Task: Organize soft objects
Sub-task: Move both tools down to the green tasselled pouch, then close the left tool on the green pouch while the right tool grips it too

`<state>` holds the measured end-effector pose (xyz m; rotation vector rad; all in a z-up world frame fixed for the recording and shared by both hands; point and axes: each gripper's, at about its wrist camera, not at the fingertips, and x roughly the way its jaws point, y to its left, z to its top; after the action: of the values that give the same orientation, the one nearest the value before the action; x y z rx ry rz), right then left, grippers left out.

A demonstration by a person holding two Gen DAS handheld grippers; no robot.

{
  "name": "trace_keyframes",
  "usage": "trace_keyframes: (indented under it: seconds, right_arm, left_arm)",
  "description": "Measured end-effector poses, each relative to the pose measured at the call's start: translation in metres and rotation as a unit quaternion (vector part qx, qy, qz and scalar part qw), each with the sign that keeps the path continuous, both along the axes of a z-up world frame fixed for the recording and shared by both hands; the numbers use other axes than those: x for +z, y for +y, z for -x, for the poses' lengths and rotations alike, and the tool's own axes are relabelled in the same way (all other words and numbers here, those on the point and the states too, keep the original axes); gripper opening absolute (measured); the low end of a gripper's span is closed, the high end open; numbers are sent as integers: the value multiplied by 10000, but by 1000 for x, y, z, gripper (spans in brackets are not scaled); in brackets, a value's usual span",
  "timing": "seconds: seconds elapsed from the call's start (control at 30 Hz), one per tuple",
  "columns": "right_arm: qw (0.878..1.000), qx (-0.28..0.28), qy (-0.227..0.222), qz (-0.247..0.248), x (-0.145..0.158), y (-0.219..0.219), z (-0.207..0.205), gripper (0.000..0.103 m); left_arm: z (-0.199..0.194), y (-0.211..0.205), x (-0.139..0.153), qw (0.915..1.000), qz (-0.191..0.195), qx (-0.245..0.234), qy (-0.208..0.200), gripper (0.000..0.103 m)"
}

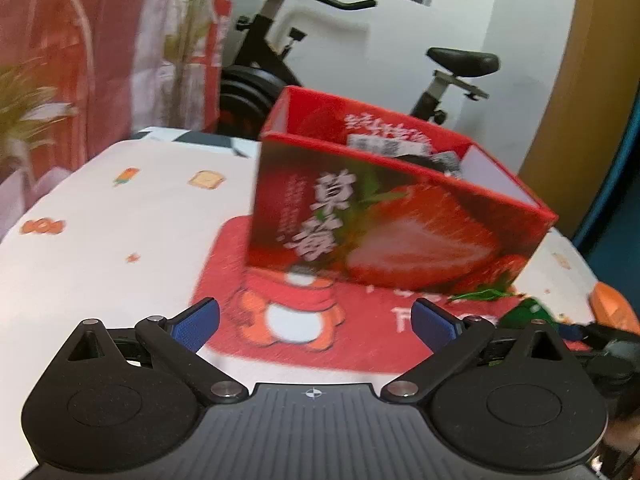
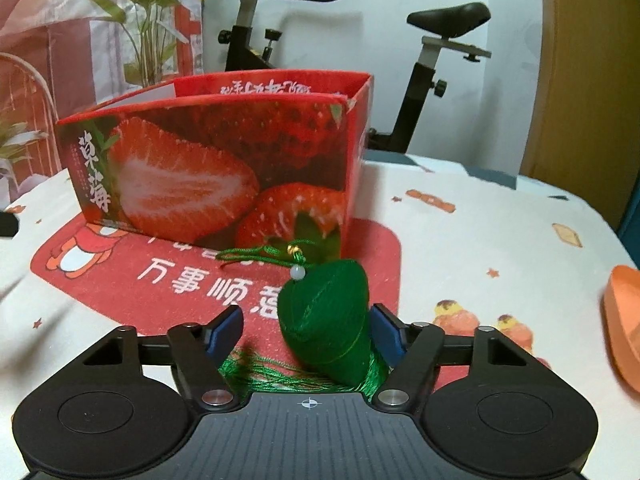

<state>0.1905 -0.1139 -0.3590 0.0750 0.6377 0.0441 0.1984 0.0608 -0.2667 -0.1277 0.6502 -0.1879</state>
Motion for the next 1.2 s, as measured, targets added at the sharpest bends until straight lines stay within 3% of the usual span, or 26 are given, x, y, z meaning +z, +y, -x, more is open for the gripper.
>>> trace_keyframes:
  seconds: [0.07, 0.23, 0.43, 0.63, 0.7, 0.83, 0.9, 0.93, 1.2]
  right_arm:
    - [9999, 93, 25, -63, -1, 1, -1, 53]
    - [9989, 438, 59, -186, 0, 14, -3, 48]
    - [9953, 882, 111, -382, 0, 38, -4, 48]
    - [9905, 1336, 172, -260, -2, 68, -5, 46]
    - [9889, 1446, 169, -287, -1, 75, -5, 44]
    - [9872, 1573, 152, -230, 1, 86, -6, 42]
    - [9869, 1592, 157, -227, 2, 88, -7, 41]
    - [9873, 1569, 155, -212, 3, 88, -6, 41]
    - [9885, 1499, -205, -59, 28, 86, -1, 36]
  left_arm:
    - [-6, -7, 2, 9999, 69, -158, -4, 101]
    - [-16, -32, -1, 9974, 351, -611, 156, 93]
    - [-20, -52, -18, 9914, 654, -1031, 478, 84]
    - [-23, -56, -29, 9862, 911, -1233, 631, 83]
    - [-25, -54, -34, 9831, 1093, -1272, 736, 78]
    - [-30, -52, -46, 9754, 1418, -1380, 974, 53]
    - [-31, -51, -49, 9749, 1476, -1348, 983, 46]
    - [-31, -50, -50, 9749, 1489, -1346, 965, 35]
    - [-24, -44, -16, 9759, 1569, -1442, 474, 35]
